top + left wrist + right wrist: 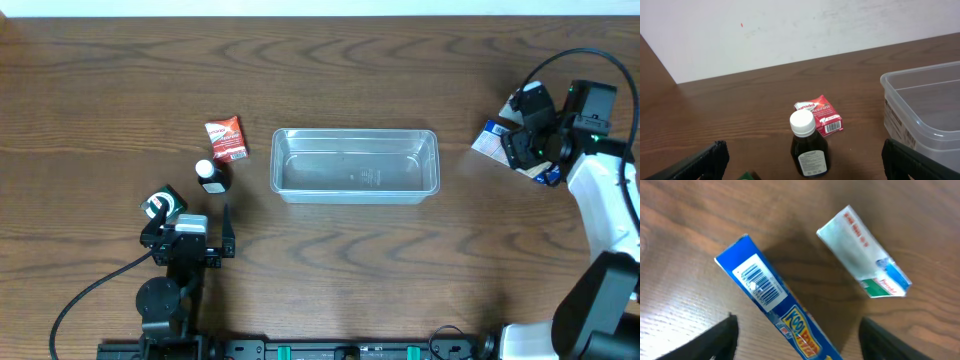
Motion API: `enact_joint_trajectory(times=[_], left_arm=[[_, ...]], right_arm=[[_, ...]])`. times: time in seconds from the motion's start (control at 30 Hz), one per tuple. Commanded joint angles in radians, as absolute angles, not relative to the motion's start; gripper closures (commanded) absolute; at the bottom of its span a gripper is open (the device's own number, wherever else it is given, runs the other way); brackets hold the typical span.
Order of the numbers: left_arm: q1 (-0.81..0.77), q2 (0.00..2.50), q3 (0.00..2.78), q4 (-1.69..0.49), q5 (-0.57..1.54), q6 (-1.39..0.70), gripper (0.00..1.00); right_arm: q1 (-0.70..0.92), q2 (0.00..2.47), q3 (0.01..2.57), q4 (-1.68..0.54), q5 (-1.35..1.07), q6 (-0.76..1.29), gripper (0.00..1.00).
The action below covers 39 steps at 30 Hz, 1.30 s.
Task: Pack container
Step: 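Reach right gripper to the blue fever box and grasp it, then carry the blue box left and lower it into the clear container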
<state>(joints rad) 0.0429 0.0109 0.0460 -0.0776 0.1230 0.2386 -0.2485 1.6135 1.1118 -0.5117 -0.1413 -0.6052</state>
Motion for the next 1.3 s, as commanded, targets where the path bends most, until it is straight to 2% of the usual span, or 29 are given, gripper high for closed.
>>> enact_joint_trajectory(times=[0.0, 0.1, 0.23, 0.4, 0.47, 0.57, 0.7, 0.83, 1.0, 1.27], left_arm=[[0.04, 0.004, 0.02, -0.092, 0.122, 0.233, 0.02], [0.04, 0.004, 0.02, -0.092, 0.122, 0.234, 0.02], [0.04, 0.004, 0.02, -0.092, 0.122, 0.234, 0.02], [0.04, 0.004, 0.02, -0.092, 0.122, 0.234, 0.02], [0.04, 0.004, 0.02, -0.092, 0.122, 0.233, 0.02], [0.04, 0.004, 0.02, -0.092, 0.122, 0.234, 0.02], [0.04, 0.004, 0.02, -0.092, 0.122, 0.233, 0.02], [0.04, 0.004, 0.02, -0.092, 0.122, 0.233, 0.02], [0.04, 0.004, 0.02, -0.092, 0.122, 0.233, 0.02], [0.04, 0.004, 0.02, -0.092, 0.122, 0.233, 0.02]], right_arm=[[-0.257, 1.629, 1.131, -0.514, -0.135, -0.618, 0.41], [-0.257, 1.637, 1.131, -0.517, -0.115, -0.618, 0.52], [-0.257, 1.65, 1.13, -0.521, -0.108, -0.618, 0.53], [-0.263, 1.679, 1.13, -0.523, -0.101, -0.62, 0.4], [-0.266, 1.695, 1.13, -0.524, -0.101, -0.627, 0.4], [-0.268, 1.708, 1.13, -0.523, -0.101, -0.627, 0.5], [-0.268, 1.707, 1.13, -0.512, -0.09, -0.626, 0.77], [-0.268, 1.707, 1.131, -0.513, -0.038, -0.625, 0.93], [-0.266, 1.668, 1.136, -0.512, -0.022, -0.581, 0.99], [-0.214, 1.483, 1.177, -0.517, -0.046, -0.517, 0.99]])
